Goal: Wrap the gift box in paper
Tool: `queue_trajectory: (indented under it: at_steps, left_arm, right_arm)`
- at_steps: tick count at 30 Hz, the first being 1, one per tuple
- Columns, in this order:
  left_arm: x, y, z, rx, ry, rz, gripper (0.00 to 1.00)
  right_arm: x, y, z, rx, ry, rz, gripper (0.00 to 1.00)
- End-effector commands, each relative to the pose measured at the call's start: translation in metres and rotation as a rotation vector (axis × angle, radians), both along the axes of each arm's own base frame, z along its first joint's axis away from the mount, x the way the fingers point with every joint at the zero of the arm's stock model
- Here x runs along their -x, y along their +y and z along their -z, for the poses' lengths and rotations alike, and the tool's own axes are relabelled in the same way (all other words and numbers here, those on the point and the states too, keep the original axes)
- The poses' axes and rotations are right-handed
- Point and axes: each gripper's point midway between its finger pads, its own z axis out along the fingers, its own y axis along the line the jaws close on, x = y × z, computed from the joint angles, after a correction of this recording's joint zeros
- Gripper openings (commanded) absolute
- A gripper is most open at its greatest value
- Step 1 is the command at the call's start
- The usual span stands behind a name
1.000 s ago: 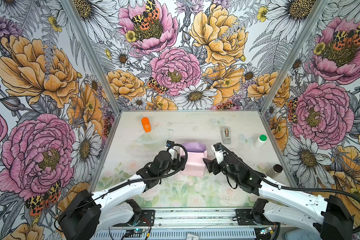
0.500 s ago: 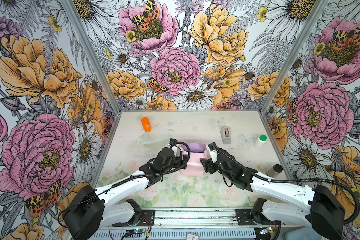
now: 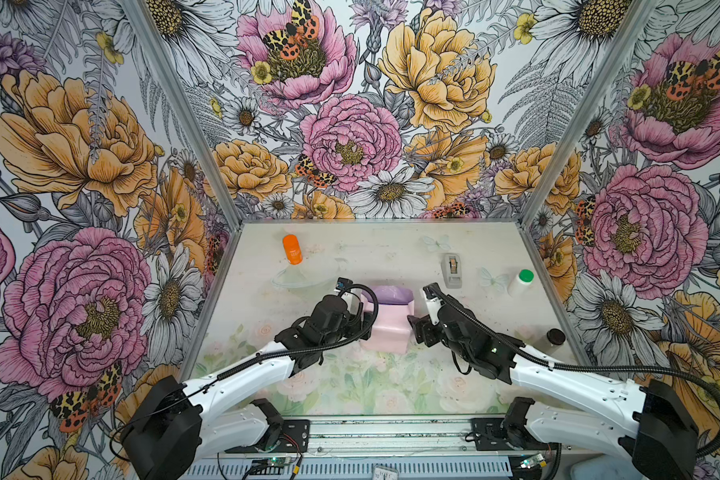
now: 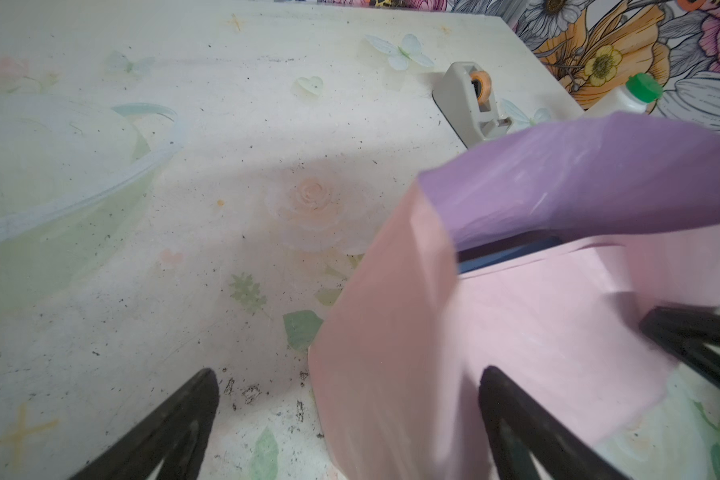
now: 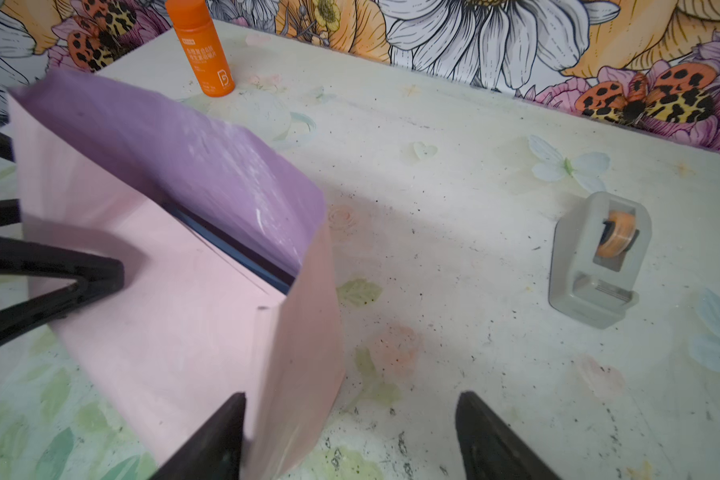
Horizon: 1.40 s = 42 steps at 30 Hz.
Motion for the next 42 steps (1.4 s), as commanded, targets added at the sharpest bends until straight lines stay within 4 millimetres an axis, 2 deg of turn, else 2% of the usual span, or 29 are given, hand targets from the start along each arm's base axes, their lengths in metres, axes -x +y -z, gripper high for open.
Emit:
queue_trajectory:
  at_steps: [1, 4, 7, 10, 13, 17, 24, 29, 42]
  left_arm:
    - [-0.001, 0.004, -0.034, 0.062, -0.077, 0.013, 0.99]
    - [-0.001, 0.014, -0.047, 0.099, -0.094, -0.002, 0.99]
    - [-0.004, 0.029, -0.050, 0.120, -0.089, -0.038, 0.99]
    - [-0.011, 0.048, -0.045, 0.127, -0.073, -0.096, 0.99]
    - [-0.017, 0.064, -0.035, 0.137, -0.039, -0.151, 0.99]
    - [-0.024, 0.075, -0.020, 0.159, 0.006, -0.185, 0.99]
    - [-0.028, 0.067, -0.006, 0.184, 0.052, -0.163, 0.99]
    - [-0.029, 0.067, -0.003, 0.182, 0.062, -0.164, 0.99]
    - [-0.028, 0.063, -0.002, 0.210, 0.062, -0.152, 0.99]
  right_arm:
    - [0.004, -0.007, -0.030, -0.062, -0.060, -0.010, 0.81]
    - [0.006, -0.016, -0.046, -0.114, -0.097, 0.003, 0.82]
    - [-0.005, -0.045, -0.056, -0.168, -0.118, 0.115, 0.82]
    - [-0.017, -0.071, -0.048, -0.193, -0.102, 0.252, 0.80]
    - [-0.024, -0.078, -0.033, -0.161, -0.072, 0.306, 0.79]
    - [-0.033, -0.070, -0.014, -0.105, -0.019, 0.298, 0.79]
    - [-0.043, -0.036, 0.000, -0.128, 0.032, 0.185, 0.78]
    - [-0.039, -0.012, 0.001, -0.176, 0.041, 0.087, 0.77]
    - [-0.027, 0.013, 0.017, -0.166, 0.089, -0.005, 0.77]
